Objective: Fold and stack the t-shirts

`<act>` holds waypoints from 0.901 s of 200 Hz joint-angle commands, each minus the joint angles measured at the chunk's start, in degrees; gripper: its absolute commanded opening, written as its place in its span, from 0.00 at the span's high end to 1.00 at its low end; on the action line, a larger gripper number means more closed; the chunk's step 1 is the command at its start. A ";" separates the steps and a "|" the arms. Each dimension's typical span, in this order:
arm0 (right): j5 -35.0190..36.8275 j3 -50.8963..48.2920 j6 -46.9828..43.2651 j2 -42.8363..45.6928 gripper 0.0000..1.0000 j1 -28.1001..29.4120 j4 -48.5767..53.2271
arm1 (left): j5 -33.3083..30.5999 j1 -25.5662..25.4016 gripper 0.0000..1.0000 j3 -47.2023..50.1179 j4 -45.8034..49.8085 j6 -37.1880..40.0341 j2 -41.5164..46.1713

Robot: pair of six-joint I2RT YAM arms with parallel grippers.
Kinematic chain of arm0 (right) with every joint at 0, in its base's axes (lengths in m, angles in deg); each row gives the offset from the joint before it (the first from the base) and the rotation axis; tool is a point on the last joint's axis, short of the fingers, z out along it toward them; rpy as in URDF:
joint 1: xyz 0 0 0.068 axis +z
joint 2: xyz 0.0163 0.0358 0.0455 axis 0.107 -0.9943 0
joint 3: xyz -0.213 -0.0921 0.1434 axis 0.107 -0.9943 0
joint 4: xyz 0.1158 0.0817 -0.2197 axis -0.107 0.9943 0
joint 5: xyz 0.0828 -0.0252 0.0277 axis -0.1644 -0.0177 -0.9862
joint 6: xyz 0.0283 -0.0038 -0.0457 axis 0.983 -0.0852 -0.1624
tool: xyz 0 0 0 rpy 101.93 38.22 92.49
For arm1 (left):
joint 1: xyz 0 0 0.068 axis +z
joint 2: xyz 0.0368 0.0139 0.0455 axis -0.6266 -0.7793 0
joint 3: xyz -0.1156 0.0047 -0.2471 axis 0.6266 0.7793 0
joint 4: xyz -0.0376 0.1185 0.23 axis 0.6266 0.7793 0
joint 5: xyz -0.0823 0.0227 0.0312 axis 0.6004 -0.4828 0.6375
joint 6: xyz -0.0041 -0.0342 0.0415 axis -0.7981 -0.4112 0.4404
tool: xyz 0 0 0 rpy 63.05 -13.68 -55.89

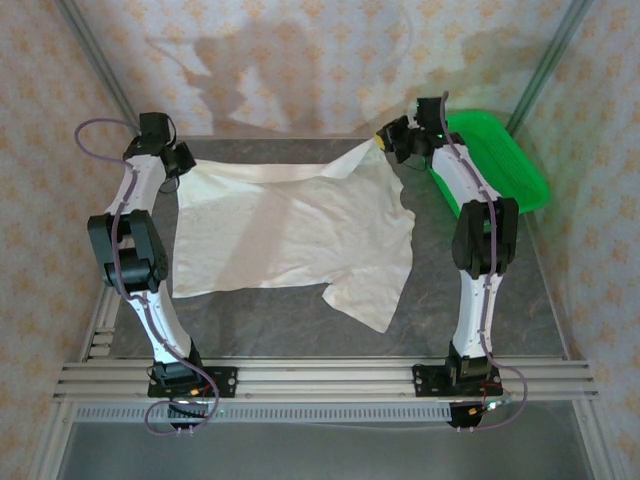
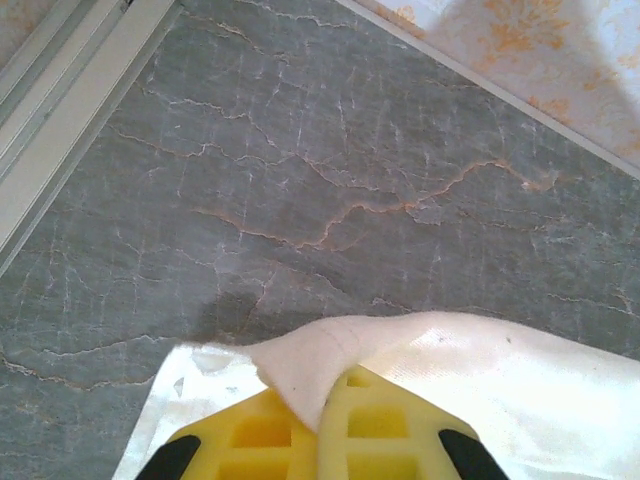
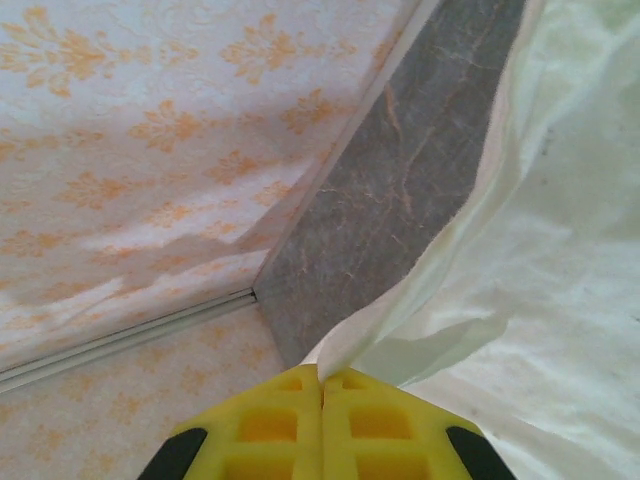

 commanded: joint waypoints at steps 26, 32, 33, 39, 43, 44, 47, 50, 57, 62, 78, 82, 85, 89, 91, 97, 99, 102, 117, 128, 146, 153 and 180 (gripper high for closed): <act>1.35 -3.98 -0.16 2.87 1.00 0.35 -4.30 | -0.04 0.72 1.00 -2.58 3.54 -0.51 -2.78; 1.52 -4.87 -0.28 3.04 1.00 0.35 -4.27 | 0.12 0.76 1.00 -2.45 3.73 -0.56 -3.07; 1.52 -5.04 -0.28 3.08 1.00 0.35 -4.36 | 0.17 0.78 1.00 -2.33 3.70 -0.58 -3.09; 1.59 -6.05 -0.28 3.40 1.00 0.44 -4.52 | 0.23 0.83 1.00 -1.97 3.83 -0.66 -3.33; 1.68 -6.73 -0.19 3.53 1.00 0.49 -4.61 | 0.14 0.89 0.98 -1.72 3.87 -0.81 -3.42; 1.69 -6.94 -0.19 3.59 1.00 0.51 -4.66 | 0.14 0.85 0.96 -1.62 3.90 -0.89 -3.44; 1.84 -7.42 -0.13 3.73 1.00 0.53 -4.65 | 0.13 0.90 0.92 -1.36 3.93 -1.06 -3.53; 1.87 -7.93 -0.11 3.80 1.00 0.58 -4.64 | 0.18 0.97 0.85 -1.20 3.92 -1.32 -3.67; 2.07 -9.09 -0.09 4.16 0.94 0.71 -4.75 | 0.38 1.34 0.73 -0.68 3.92 -2.14 -3.94; 2.21 -9.82 -0.08 4.32 0.88 0.76 -4.80 | 0.79 1.63 0.68 -0.48 3.94 -2.90 -4.07; 2.71 -11.88 -0.25 4.99 0.62 0.79 -5.07 | 1.00 2.46 0.54 0.91 3.39 -5.24 -3.79; 2.77 -12.23 -0.47 5.09 0.57 0.80 -4.80 | 1.01 2.73 0.50 1.37 3.06 -5.69 -3.51; 2.82 -12.38 -0.72 5.22 0.54 0.84 -4.51 | 1.03 2.83 0.47 1.70 2.86 -6.01 -3.25; 2.93 -12.49 -1.15 5.38 0.50 0.80 -3.76 | 0.89 2.96 0.45 1.87 2.87 -6.28 -2.97; 2.98 -12.57 -1.42 5.46 0.49 0.80 -3.37 | 0.74 3.04 0.44 1.92 2.92 -6.46 -2.84; 3.17 -12.64 -2.44 5.78 0.45 0.80 -1.95 | 0.43 3.26 0.42 1.99 3.43 -6.93 -2.42; 3.19 -12.67 -2.82 5.90 0.44 0.80 -1.47 | 0.34 3.33 0.41 2.00 3.59 -7.00 -2.19; 3.39 -12.79 -3.34 6.11 0.43 0.80 -0.87 | 0.32 3.43 0.40 2.03 3.82 -7.21 -1.89; 4.30 -13.60 -6.33 7.60 0.37 0.79 2.80 | 0.76 4.04 0.36 3.68 3.53 -8.29 0.22; 4.65 -14.51 -8.31 8.77 0.35 0.80 5.00 | 1.93 4.53 0.34 5.25 2.90 -9.60 2.13; 5.38 -16.35 -11.92 11.09 0.33 0.80 9.04 | 4.06 5.11 0.30 7.31 2.77 -11.13 5.00; 5.95 -17.41 -13.24 12.31 0.32 0.75 10.48 | 4.90 5.24 0.30 8.14 2.78 -11.47 6.00; 7.51 -23.57 -17.66 16.32 0.24 0.88 12.26 | 10.61 6.13 0.26 13.64 -0.65 -15.12 9.13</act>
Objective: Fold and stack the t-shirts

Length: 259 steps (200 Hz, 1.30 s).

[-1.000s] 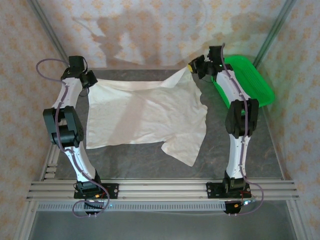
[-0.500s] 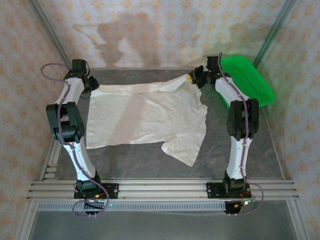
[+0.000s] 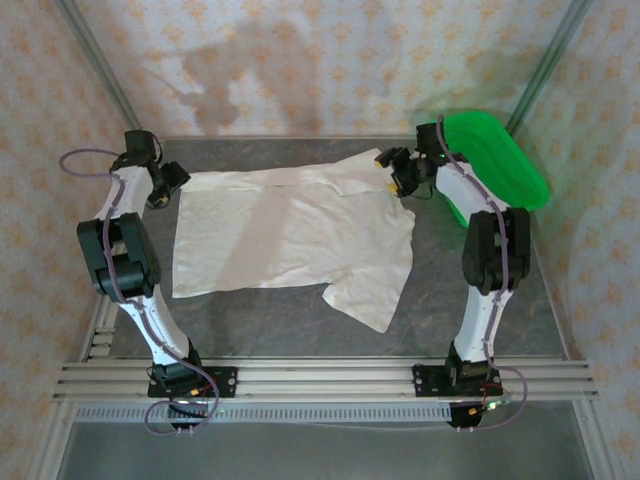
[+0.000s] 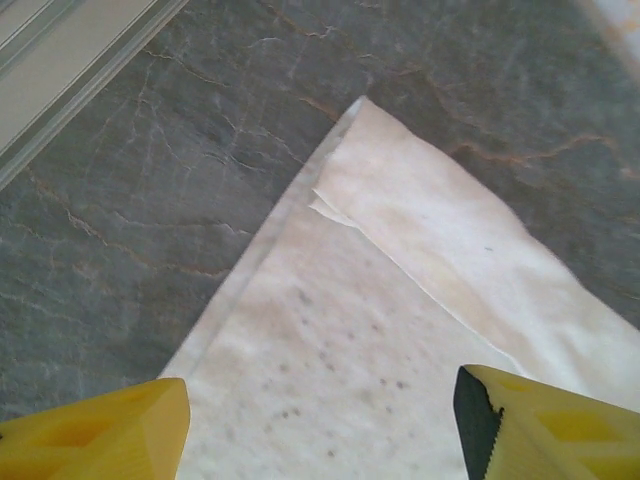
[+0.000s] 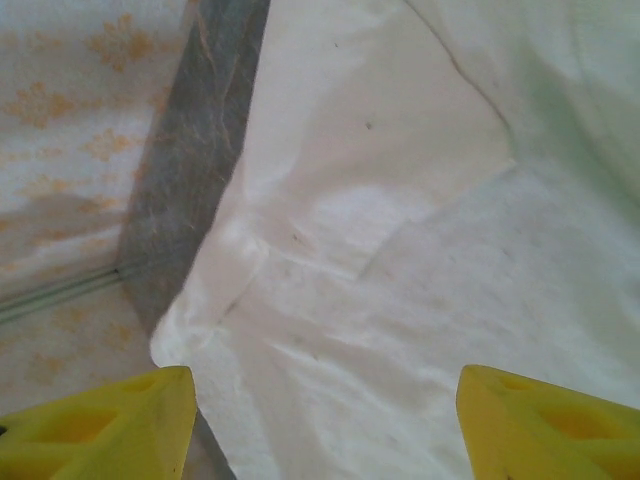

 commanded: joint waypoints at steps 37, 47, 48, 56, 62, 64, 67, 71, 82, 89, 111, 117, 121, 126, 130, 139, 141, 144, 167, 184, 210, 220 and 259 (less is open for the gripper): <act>2.97 -12.54 -7.62 7.00 0.22 0.40 -0.04 | 12.25 1.78 0.23 9.63 -8.62 -7.67 5.95; 2.50 -12.92 -7.21 6.40 0.23 0.40 -1.21 | 14.49 2.34 0.23 10.20 -10.55 -9.01 5.49; 2.43 -12.89 -7.22 6.33 0.23 0.40 -1.36 | 14.62 2.36 0.23 10.25 -10.82 -9.19 5.42; 2.19 -12.93 -7.04 5.85 0.23 0.48 -2.57 | 15.71 2.62 0.22 10.63 -12.17 -10.42 5.01; 2.27 -13.00 -6.73 5.51 0.23 0.47 -3.42 | 16.16 2.85 0.22 10.79 -12.95 -11.24 4.68; 2.23 -12.97 -6.61 5.32 0.23 0.49 -3.69 | 16.33 2.97 0.22 10.82 -13.18 -11.46 4.50; 2.08 -13.01 -6.34 5.17 0.22 0.49 -4.39 | 16.57 3.05 0.22 10.83 -13.53 -11.73 4.32; 1.80 -13.05 -5.87 4.91 0.23 0.49 -5.33 | 16.88 3.07 0.22 10.76 -13.85 -12.01 4.05; 0.95 -13.18 -4.76 3.99 0.23 0.58 -8.14 | 17.45 3.32 0.21 10.37 -14.50 -12.51 3.10; 0.71 -13.00 -4.04 3.36 0.23 0.54 -9.35 | 17.67 3.49 0.21 9.91 -14.54 -12.88 2.43; -0.12 -11.19 -2.69 0.60 0.24 0.60 -11.68 | 18.71 4.38 0.21 9.39 -16.56 -15.27 -0.22; 0.13 -10.19 -2.71 -0.23 0.24 0.75 -11.23 | 18.62 4.54 0.21 8.92 -16.58 -15.42 -0.66; 0.39 -9.51 -2.77 -0.92 0.25 0.82 -10.65 | 18.51 4.49 0.21 8.36 -16.15 -15.28 -1.55; 0.66 -8.59 -2.79 -1.70 0.26 0.84 -9.95 | 18.11 4.48 0.22 7.42 -15.24 -15.05 -2.96; 0.74 -8.02 -2.69 -2.19 0.27 0.90 -9.59 | 17.80 4.48 0.22 6.71 -14.20 -14.77 -3.70; 0.59 -6.77 -2.56 -3.47 0.29 1.05 -9.54 | 17.08 4.48 0.23 5.32 -13.15 -14.55 -4.92; 0.67 -6.60 -2.55 -3.71 0.29 1.09 -9.58 | 16.87 4.48 0.23 5.13 -13.07 -14.55 -5.17; 0.84 -6.20 -2.52 -3.92 0.30 1.17 -9.47 | 16.58 4.46 0.24 4.84 -13.05 -14.59 -5.50; 2.07 -4.05 -2.33 -5.99 0.36 1.26 -9.24 | 15.42 4.49 0.25 1.84 -13.09 -15.35 -8.14; 2.01 -2.47 -2.13 -7.51 0.40 1.28 -9.13 | 15.21 4.53 0.26 -0.53 -13.67 -16.23 -10.23; 2.61 -0.48 -2.27 -9.22 0.45 1.28 -8.22 | 14.68 4.48 0.29 -5.23 -12.65 -16.55 -13.69; 2.67 0.33 -2.37 -9.84 0.45 1.28 -7.73 | 14.67 4.48 0.32 -7.02 -11.76 -16.48 -15.15; 3.42 3.77 -2.27 -11.91 0.46 1.28 -6.54 | 14.13 4.30 0.38 -10.90 -9.59 -16.40 -19.14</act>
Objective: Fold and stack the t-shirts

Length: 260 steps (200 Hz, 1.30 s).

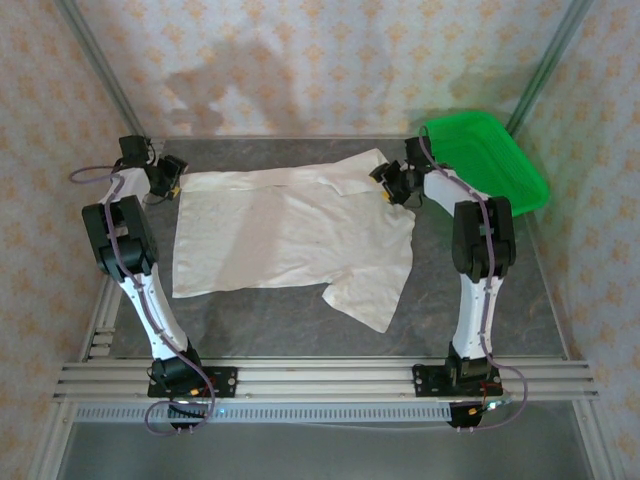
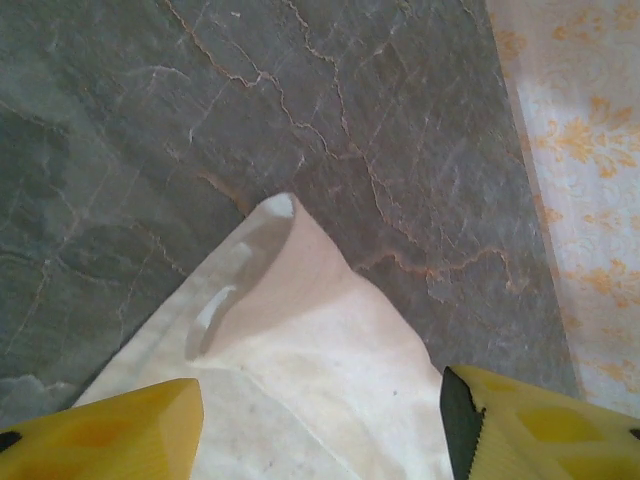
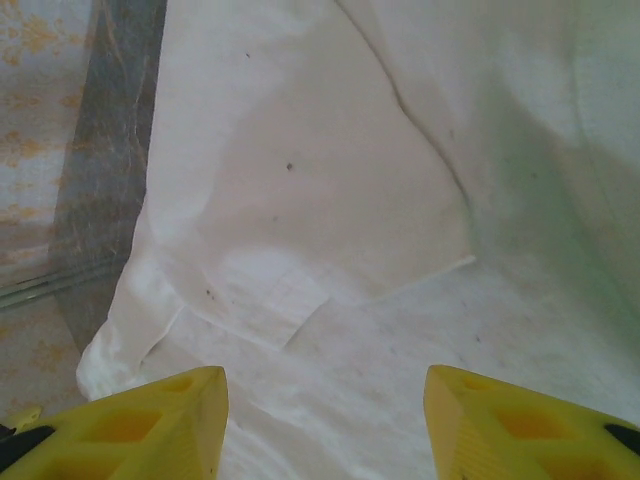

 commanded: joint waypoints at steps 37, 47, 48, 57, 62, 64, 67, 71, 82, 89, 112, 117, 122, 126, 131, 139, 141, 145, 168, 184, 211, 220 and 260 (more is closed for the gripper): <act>1.85 5.42 -0.48 -2.81 0.46 0.19 2.96 | -1.90 -0.14 0.42 -4.44 4.33 0.11 -4.46; 1.85 5.77 -0.51 -2.83 0.46 0.14 3.27 | -1.89 -0.26 0.43 -4.97 3.99 0.12 -4.87; 1.85 5.82 -0.54 -2.87 0.46 0.17 3.25 | -1.89 -0.29 0.43 -5.00 3.96 0.11 -5.00; 1.92 5.87 -0.62 -2.89 0.48 0.17 3.46 | -1.97 -0.41 0.44 -5.64 3.92 0.11 -5.52; 1.93 5.87 -0.73 -2.91 0.48 0.16 3.49 | -2.06 -0.44 0.45 -6.10 3.93 0.05 -5.81; 1.96 5.87 -0.74 -2.91 0.48 0.18 3.59 | -2.06 -0.47 0.45 -6.29 4.05 0.07 -5.99; 1.94 5.87 -0.80 -2.91 0.48 0.15 3.66 | -2.07 -0.48 0.45 -6.65 4.14 0.03 -6.21; 1.93 5.89 -0.87 -2.95 0.49 0.17 3.75 | -2.08 -0.53 0.46 -7.01 4.19 0.02 -6.54; 2.09 6.05 -1.16 -2.94 0.49 0.12 4.16 | -2.19 -0.66 0.48 -8.10 4.67 0.02 -7.30; 2.19 6.13 -1.29 -3.12 0.49 0.16 4.47 | -2.39 -0.77 0.50 -8.68 5.12 0.11 -7.76; 2.13 6.92 -1.61 -3.66 0.50 0.04 5.26 | -2.39 -0.92 0.57 -9.81 5.24 -0.07 -8.69; 2.11 7.10 -1.54 -3.76 0.50 0.02 5.38 | -2.42 -0.91 0.59 -10.01 5.38 -0.07 -8.83; 2.16 7.34 -1.56 -3.94 0.51 0.01 5.51 | -2.34 -0.92 0.61 -10.21 5.28 -0.13 -8.96; 2.19 7.52 -1.65 -4.01 0.51 0.01 5.73 | -2.20 -0.92 0.63 -10.28 5.26 -0.15 -9.00; 2.25 7.77 -1.80 -4.14 0.51 0.01 6.06 | -2.03 -0.88 0.65 -10.47 5.26 -0.06 -9.08; 2.61 7.97 -1.83 -4.31 0.51 0.01 6.36 | -1.74 -1.01 0.68 -10.82 5.32 0.06 -9.19; 2.74 7.91 -1.85 -4.36 0.51 0.01 6.37 | -1.72 -1.06 0.69 -10.87 5.38 0.12 -9.18; 2.87 8.13 -1.73 -4.47 0.51 -0.02 6.56 | -1.67 -1.10 0.72 -11.07 5.56 0.22 -9.22; 3.97 9.43 -1.67 -5.42 0.51 -0.07 8.24 | -1.54 -1.19 0.86 -10.84 5.42 0.11 -8.80; 5.68 10.35 -1.87 -5.89 0.51 -0.07 9.76 | -1.28 -1.20 0.93 -10.40 4.95 -0.07 -8.24; 7.91 13.91 -2.72 -7.93 0.52 -0.16 13.27 | -0.66 -1.25 0.99 -10.21 4.73 -0.01 -7.56; 8.75 15.06 -2.93 -8.67 0.53 -0.17 14.24 | -0.49 -1.28 0.99 -10.03 4.60 0.07 -7.29; 10.06 18.75 -2.95 -11.71 0.57 -0.34 16.70 | 0.53 -1.28 1.00 -9.81 4.46 0.11 -6.55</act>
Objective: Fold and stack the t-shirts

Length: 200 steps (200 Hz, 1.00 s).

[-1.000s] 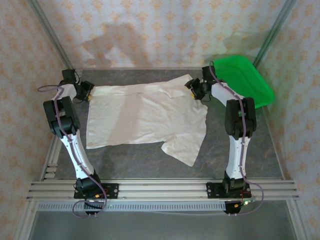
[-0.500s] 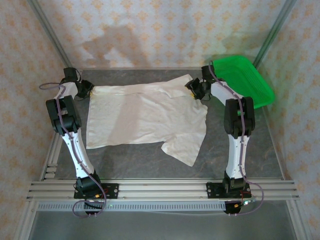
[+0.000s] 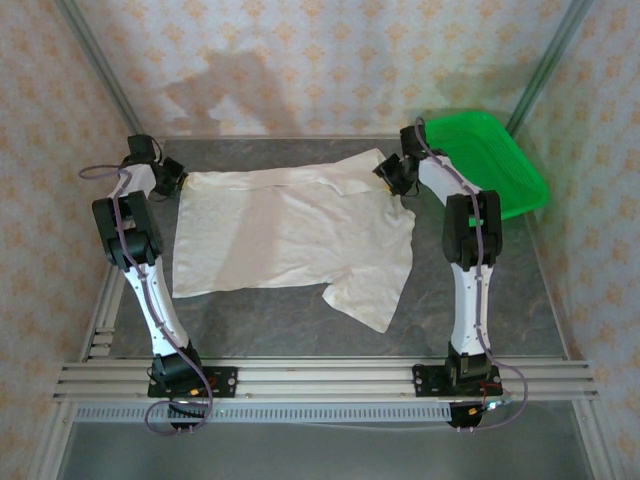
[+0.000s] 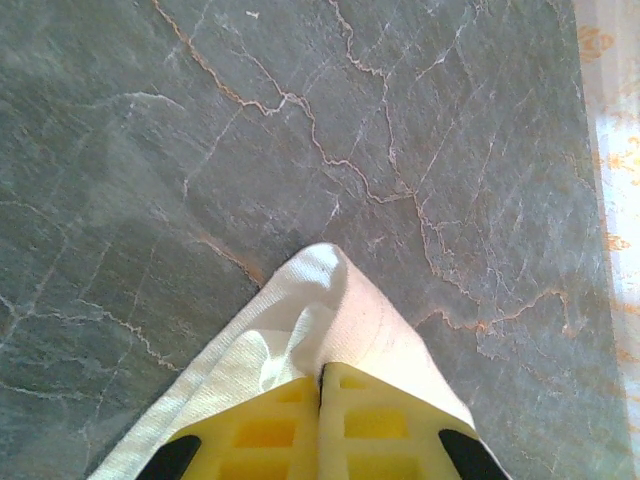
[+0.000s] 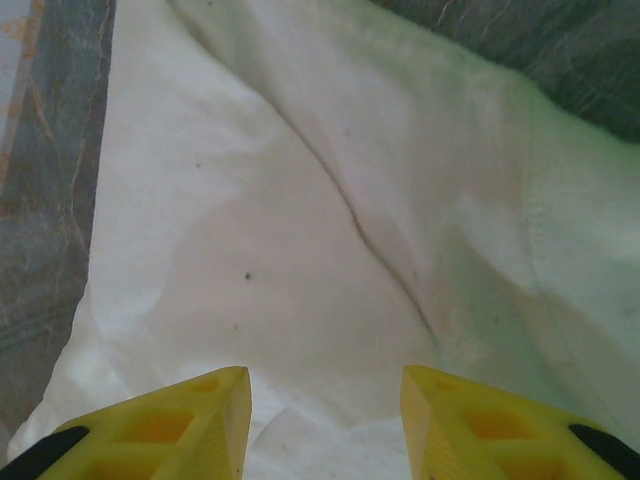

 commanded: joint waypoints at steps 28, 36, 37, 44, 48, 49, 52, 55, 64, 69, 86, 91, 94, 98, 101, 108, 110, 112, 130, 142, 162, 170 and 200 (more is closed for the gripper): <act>2.88 3.72 -0.91 -3.09 0.57 -0.30 5.42 | 2.02 -0.55 1.00 -0.38 0.77 0.15 2.40; 3.03 3.76 -0.94 -3.02 0.57 -0.29 5.91 | 1.99 -0.51 1.00 -0.31 0.80 0.25 2.54; 3.05 3.78 -0.97 -3.09 0.57 -0.29 5.91 | 2.01 -0.49 1.00 -0.35 0.84 0.25 2.56; 3.08 3.93 -0.99 -2.99 0.57 -0.37 6.31 | 2.02 -0.53 1.00 -0.30 0.89 0.34 2.61; 3.05 3.90 -1.02 -2.91 0.57 -0.45 6.64 | 2.02 -0.50 1.00 -0.21 0.90 0.41 2.66; 3.08 3.90 -1.01 -2.90 0.57 -0.42 6.67 | 2.06 -0.53 1.00 -0.21 0.89 0.41 2.66; 3.06 3.89 -1.00 -2.82 0.57 -0.41 6.83 | 2.10 -0.53 1.00 -0.31 0.92 0.48 2.74; 3.04 3.89 -1.03 -2.73 0.57 -0.36 7.05 | 2.10 -0.52 1.00 -0.29 0.97 0.50 2.75; 3.27 3.74 -1.02 -2.26 0.57 -0.47 7.20 | 2.10 -0.55 1.00 -0.37 1.13 0.66 2.82; 3.21 3.59 -1.00 -1.98 0.57 -0.47 7.19 | 2.10 -0.56 1.00 -0.29 1.15 0.72 2.84; 2.87 3.67 -1.00 -1.54 0.56 -0.56 7.70 | 2.10 -0.53 1.00 -0.45 1.39 0.86 2.92; 2.85 3.79 -1.06 -1.49 0.56 -0.56 8.01 | 2.10 -0.54 1.00 -0.49 1.44 0.91 2.93; 2.83 3.81 -1.03 -1.49 0.56 -0.60 8.13 | 2.17 -0.54 1.00 -0.54 1.46 0.86 2.91; 2.73 3.80 -0.96 -1.54 0.56 -0.57 7.99 | 2.23 -0.52 1.00 -0.55 1.41 0.86 2.92; 2.60 3.77 -0.91 -1.56 0.56 -0.55 7.77 | 2.27 -0.55 1.00 -0.56 1.46 0.87 2.91; 2.33 3.70 -0.67 -1.75 0.56 -0.56 7.57 | 2.28 -0.56 1.00 -0.67 1.45 0.86 2.93; 2.32 3.76 -0.59 -1.84 0.56 -0.56 7.53 | 2.32 -0.56 1.00 -0.67 1.44 0.86 2.93; 2.35 3.84 -0.57 -1.98 0.56 -0.58 7.50 | 2.36 -0.53 1.00 -0.69 1.46 0.86 2.95; 2.56 4.07 -0.04 -2.56 0.56 -0.56 5.97 | 2.52 -0.54 1.00 -0.92 1.70 0.90 2.90; 2.51 4.81 0.31 -3.18 0.58 -0.56 5.23 | 2.63 -0.55 1.00 -1.25 2.09 1.18 2.93; 1.89 7.73 0.29 -4.73 0.65 -0.57 5.85 | 2.92 -0.55 1.00 -1.86 2.92 1.72 2.98; 1.71 8.72 0.26 -5.07 0.69 -0.61 5.88 | 3.14 -0.50 1.00 -1.96 3.05 1.77 2.96; 1.22 11.67 0.10 -6.19 0.86 -0.60 7.23 | 3.37 -0.56 1.00 -2.75 4.04 2.24 2.84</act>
